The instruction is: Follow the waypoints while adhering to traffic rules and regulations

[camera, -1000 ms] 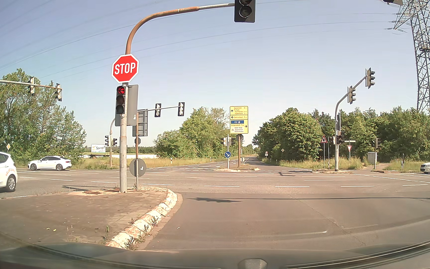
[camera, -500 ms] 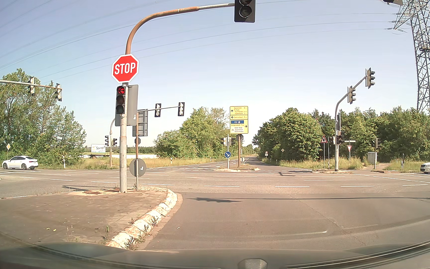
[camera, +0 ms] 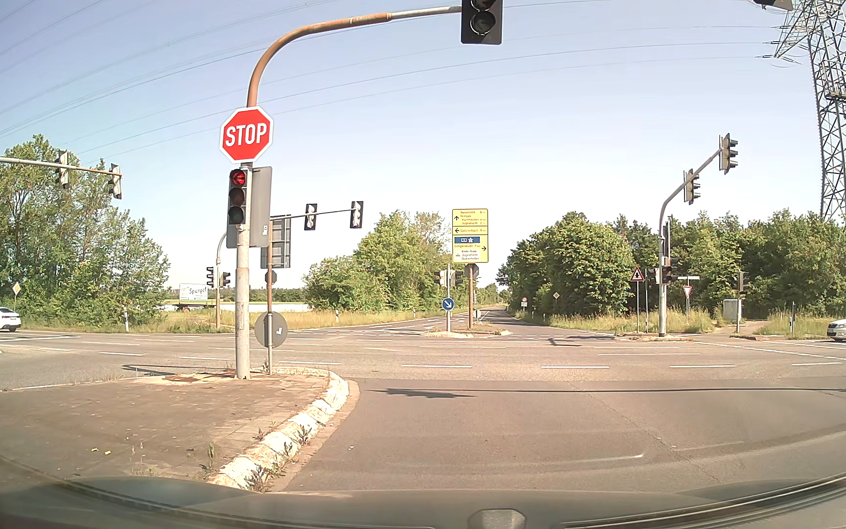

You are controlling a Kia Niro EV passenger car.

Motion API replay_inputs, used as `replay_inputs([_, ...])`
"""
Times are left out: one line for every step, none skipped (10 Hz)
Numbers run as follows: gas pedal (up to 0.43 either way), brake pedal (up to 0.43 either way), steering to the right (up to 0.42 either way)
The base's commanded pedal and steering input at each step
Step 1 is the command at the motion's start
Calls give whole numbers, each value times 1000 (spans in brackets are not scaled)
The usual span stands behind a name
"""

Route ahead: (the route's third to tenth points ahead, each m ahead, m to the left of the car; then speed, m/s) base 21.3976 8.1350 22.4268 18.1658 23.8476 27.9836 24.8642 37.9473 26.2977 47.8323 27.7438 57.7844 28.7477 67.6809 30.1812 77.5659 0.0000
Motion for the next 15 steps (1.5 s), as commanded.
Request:
replay_inputs([0, 262, 0])
replay_inputs([0, 262, 0])
replay_inputs([0, 268, 0])
replay_inputs([0, 262, 0])
replay_inputs([0, 262, 0])
replay_inputs([0, 262, 0])
replay_inputs([0, 262, 0])
replay_inputs([0, 262, 1])
replay_inputs([0, 262, 0])
replay_inputs([0, 262, 1])
replay_inputs([0, 262, 0])
replay_inputs([0, 262, 0])
replay_inputs([0, 262, 0])
replay_inputs([0, 262, 0])
replay_inputs([0, 262, 1])
